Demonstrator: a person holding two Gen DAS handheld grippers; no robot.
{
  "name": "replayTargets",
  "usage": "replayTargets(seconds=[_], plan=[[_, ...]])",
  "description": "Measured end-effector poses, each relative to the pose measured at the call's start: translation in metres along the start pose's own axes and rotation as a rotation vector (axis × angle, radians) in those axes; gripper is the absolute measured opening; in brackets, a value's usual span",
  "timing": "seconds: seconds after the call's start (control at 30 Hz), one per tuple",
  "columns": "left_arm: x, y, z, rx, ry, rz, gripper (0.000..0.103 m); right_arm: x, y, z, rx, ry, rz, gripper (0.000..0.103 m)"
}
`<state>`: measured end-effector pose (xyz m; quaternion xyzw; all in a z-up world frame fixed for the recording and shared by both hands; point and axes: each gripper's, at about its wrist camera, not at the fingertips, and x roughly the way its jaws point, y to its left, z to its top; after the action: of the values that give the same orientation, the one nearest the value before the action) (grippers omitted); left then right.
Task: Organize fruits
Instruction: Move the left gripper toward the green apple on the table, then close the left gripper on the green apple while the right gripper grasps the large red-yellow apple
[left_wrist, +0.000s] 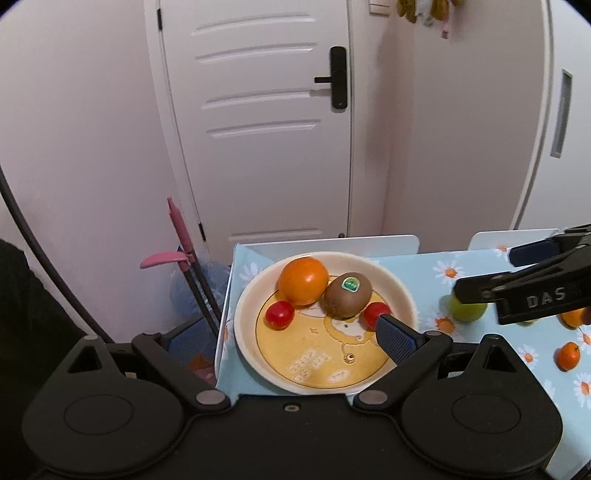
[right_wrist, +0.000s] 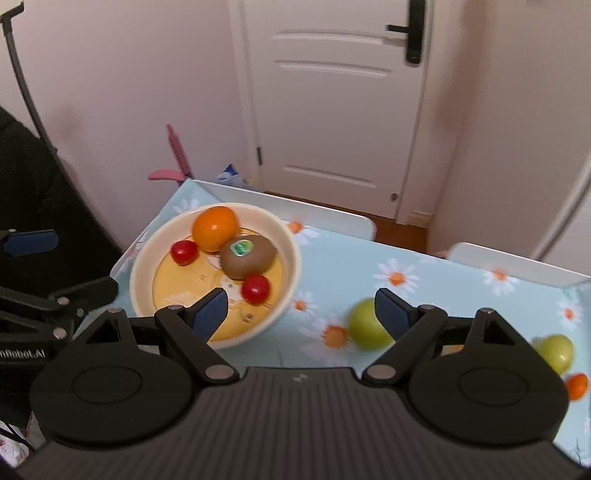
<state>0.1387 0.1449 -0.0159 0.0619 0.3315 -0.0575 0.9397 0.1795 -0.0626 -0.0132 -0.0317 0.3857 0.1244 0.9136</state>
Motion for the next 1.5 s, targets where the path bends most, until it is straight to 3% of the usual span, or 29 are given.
replayTargets(seconds=[0.3, 0.67, 0.93, 1.2, 1.3, 1.5], plan=[[-0.018, -0.039, 0.003, 0.02, -0.021, -0.014, 0.099, -0.04, -0.052, -0.026, 0.041, -0.018, -0.037, 0.102], [-0.016, -0.126, 0.012, 0.017, -0.012, -0.013, 0.101, -0.051, -0.138, -0.051, 0.03, 0.016, 0.037, 0.103], [0.029, -0.174, 0.012, 0.024, 0.029, 0.015, 0.101, -0.025, -0.18, -0.065, -0.072, 0.042, 0.103, 0.103], [0.081, -0.202, 0.008, 0.047, 0.064, -0.001, 0.1, 0.001, -0.196, -0.074, -0.134, 0.059, 0.179, 0.103], [0.101, -0.211, 0.007, 0.058, 0.075, 0.006, 0.097, 0.013, -0.199, -0.076, -0.128, 0.071, 0.189, 0.103], [0.133, -0.222, 0.005, 0.081, 0.105, 0.002, 0.081, 0.03, -0.204, -0.078, -0.12, 0.085, 0.209, 0.103]])
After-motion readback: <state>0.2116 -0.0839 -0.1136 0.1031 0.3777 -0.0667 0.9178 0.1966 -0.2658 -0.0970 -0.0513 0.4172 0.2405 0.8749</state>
